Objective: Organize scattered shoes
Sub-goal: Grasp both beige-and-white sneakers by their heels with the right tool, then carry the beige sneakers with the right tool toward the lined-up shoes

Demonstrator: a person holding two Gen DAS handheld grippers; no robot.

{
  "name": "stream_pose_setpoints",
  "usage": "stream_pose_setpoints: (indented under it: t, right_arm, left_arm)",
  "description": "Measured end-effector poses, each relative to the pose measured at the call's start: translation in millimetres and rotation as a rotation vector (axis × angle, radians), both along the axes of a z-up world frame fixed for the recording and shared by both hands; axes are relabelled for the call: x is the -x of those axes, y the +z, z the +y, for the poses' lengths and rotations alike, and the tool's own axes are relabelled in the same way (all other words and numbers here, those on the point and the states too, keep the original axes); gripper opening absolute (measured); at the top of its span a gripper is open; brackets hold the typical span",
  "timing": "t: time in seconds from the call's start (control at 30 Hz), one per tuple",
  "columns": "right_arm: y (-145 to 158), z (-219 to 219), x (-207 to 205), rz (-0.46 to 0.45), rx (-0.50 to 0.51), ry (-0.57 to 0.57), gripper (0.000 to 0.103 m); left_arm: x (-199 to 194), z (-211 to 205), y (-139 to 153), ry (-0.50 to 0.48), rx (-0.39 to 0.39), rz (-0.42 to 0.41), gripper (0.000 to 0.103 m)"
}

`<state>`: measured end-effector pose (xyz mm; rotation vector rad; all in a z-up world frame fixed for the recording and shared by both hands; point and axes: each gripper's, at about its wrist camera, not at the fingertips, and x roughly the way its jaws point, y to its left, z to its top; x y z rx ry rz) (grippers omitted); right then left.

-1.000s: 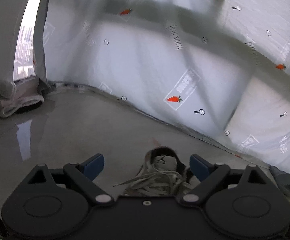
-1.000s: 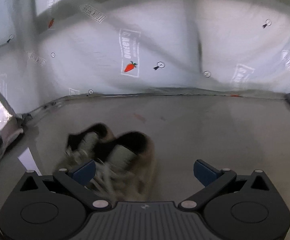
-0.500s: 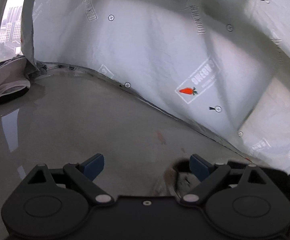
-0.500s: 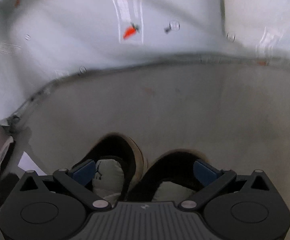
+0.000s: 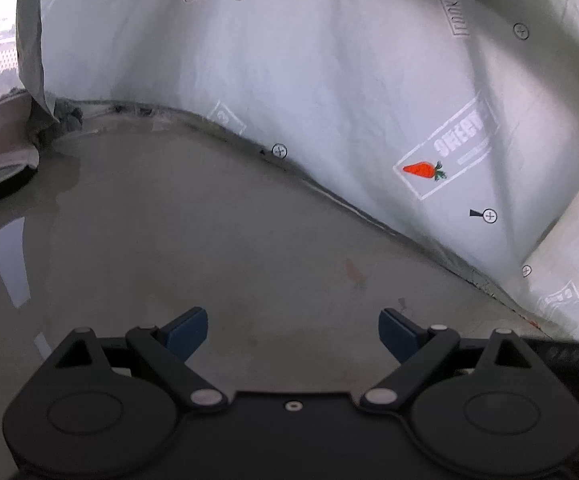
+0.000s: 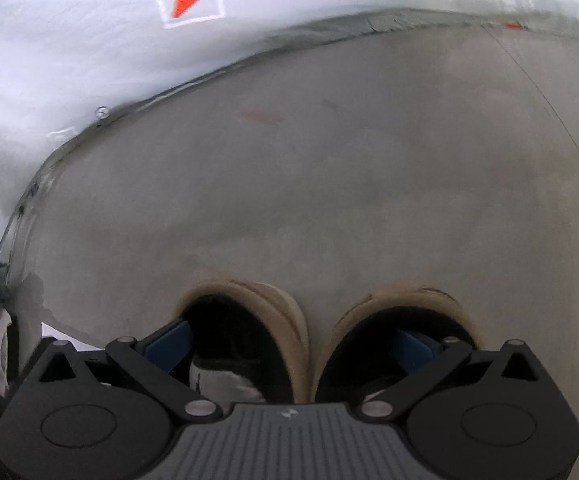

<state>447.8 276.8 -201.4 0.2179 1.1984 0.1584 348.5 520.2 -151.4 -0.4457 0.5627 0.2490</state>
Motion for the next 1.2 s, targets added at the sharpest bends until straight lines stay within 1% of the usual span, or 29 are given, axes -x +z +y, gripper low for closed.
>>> stream_pose_setpoints:
  t: [0.07,0.13,0.17,0.27,0.37,0.43,0.47,0.53,0.6,0.63,0.67,0.73,0.8,0.87,0.93,1.0,1.03,1.07,1.2]
  right_arm:
    - [2,-2,2,-0.009,0.023,0.014,0.102]
    - [1,-2,11,-0.060,0.034,0.029,0.102]
    - [1,-4,13,-0.069,0.030,0.026,0.102]
    - [-5,-6,8,-0.052,0.017,0.018,0.102]
    - [-14,7,-5,-0.030,0.076,0.023,0.102]
    - [-19,21,-11,-0.031,0.131,0.038,0.103]
    - [-21,25,-12,-0.044,0.154,0.045,0.103]
    - [-23,32,-7,-0.107,0.184,0.084,0.102]
    - [-22,31,-3,-0.140,0.166,0.141,0.102]
    - [-21,31,-3,-0.143,0.157,0.153,0.100]
    - [-20,27,0,-0.165,0.154,0.147,0.099]
    - [-17,19,11,-0.234,0.158,0.137,0.084]
    - [-12,9,23,-0.291,0.139,0.145,0.075]
    - [-8,1,32,-0.335,0.114,0.158,0.070]
    - [0,-10,46,-0.398,0.081,0.174,0.064]
    - [8,-20,58,-0.455,0.053,0.187,0.063]
    - [16,-27,72,-0.515,0.050,0.185,0.062]
    - [22,-32,84,-0.569,0.053,0.174,0.062]
    - [43,-50,114,-0.731,0.066,0.115,0.061]
  left_arm:
    - [-3,1,-5,-0.007,0.007,0.007,0.093]
    - [-5,0,-9,-0.004,0.010,0.004,0.093]
    - [-6,0,-10,-0.002,0.013,-0.002,0.093]
    - [-13,2,-13,-0.010,0.025,-0.006,0.093]
    - [-18,2,-15,-0.017,0.025,-0.001,0.093]
    - [-21,3,-17,-0.018,0.023,0.003,0.093]
    - [-22,4,-18,-0.018,0.023,0.007,0.093]
    - [-24,4,-19,-0.013,0.022,0.014,0.093]
    - [-24,4,-17,0.005,0.015,0.006,0.093]
    - [-24,4,-15,0.008,0.013,-0.002,0.093]
    - [-24,4,-13,0.005,0.009,-0.009,0.093]
    - [-22,2,-7,0.001,-0.003,-0.026,0.093]
    - [-20,-1,0,-0.006,-0.020,-0.041,0.093]
    - [-13,-4,10,-0.010,-0.038,-0.068,0.093]
    - [-6,-8,18,-0.014,-0.046,-0.092,0.093]
    - [3,-14,29,-0.017,-0.053,-0.119,0.093]
    - [7,-17,33,-0.021,-0.056,-0.131,0.093]
    - [11,-20,38,-0.025,-0.059,-0.145,0.093]
    - [29,-38,57,-0.054,-0.086,-0.194,0.093]
